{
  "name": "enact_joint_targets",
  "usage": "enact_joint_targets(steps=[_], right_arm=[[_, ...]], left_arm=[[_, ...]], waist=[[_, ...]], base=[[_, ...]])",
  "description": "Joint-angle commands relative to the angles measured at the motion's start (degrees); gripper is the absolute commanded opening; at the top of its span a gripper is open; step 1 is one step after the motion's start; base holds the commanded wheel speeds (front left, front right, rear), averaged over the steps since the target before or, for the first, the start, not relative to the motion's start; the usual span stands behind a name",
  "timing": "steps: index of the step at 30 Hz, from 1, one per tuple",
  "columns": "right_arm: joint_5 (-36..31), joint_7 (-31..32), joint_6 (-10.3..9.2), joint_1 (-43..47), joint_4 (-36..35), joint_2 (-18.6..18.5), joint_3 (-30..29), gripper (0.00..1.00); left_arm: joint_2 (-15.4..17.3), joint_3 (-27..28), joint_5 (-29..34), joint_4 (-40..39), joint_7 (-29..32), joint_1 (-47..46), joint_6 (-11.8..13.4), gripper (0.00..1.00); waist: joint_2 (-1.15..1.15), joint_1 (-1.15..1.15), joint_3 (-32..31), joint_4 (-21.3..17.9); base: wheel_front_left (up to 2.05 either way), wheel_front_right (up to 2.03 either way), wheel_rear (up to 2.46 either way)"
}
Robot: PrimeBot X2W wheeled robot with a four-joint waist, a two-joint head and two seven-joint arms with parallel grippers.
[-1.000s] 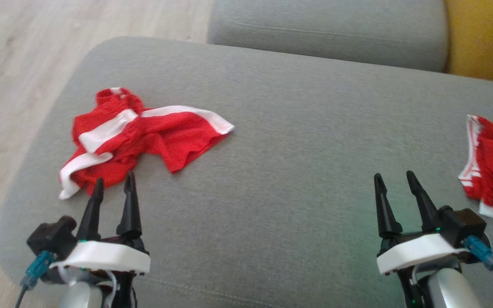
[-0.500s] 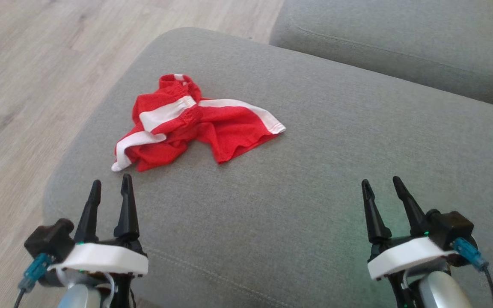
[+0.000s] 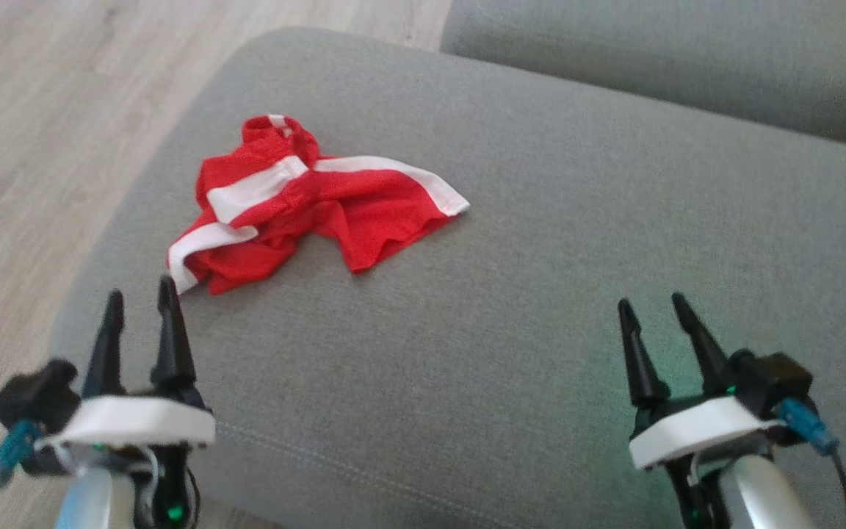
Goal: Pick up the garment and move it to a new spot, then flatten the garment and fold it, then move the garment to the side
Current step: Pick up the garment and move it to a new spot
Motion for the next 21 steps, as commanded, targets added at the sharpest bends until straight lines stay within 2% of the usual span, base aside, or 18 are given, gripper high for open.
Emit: enact_joint_targets(steps=[1, 5, 13, 21], right_arm=[[-0.79, 0.18, 0.2, -3.6, -2.64, -0.1, 0.59, 1.0], [-2.45, 1.27, 0.2, -5.05, -4.72, -0.1, -1.42, 1.0], [-6.63, 4.52, 0.2, -6.58, -10.46, -0.1, -6.47, 1.0], [-7.95, 6.76, 0.2, -7.39, -14.72, -0.1, -5.9, 1.0]], left_arm=[[0.68, 2.81, 1.4, -1.23, -0.29, -4.86, -0.54, 1.0], [2.77, 3.36, 3.35, 5.49, 0.1, -10.0, -1.45, 1.0], [9.17, 0.07, 5.07, 18.71, 8.83, -25.18, -3.01, 1.0], [13.04, -3.83, 5.97, 29.84, 13.2, -36.26, -4.09, 1.0]], waist=[[0.0, 0.0, 2.33, -1.78], [0.0, 0.0, 6.09, -3.83], [0.0, 0.0, 13.28, -6.79], [0.0, 0.0, 17.32, -9.31]], base=[[0.0, 0.0, 0.0], [0.0, 0.0, 0.0], [0.0, 0.0, 0.0], [0.0, 0.0, 0.0]])
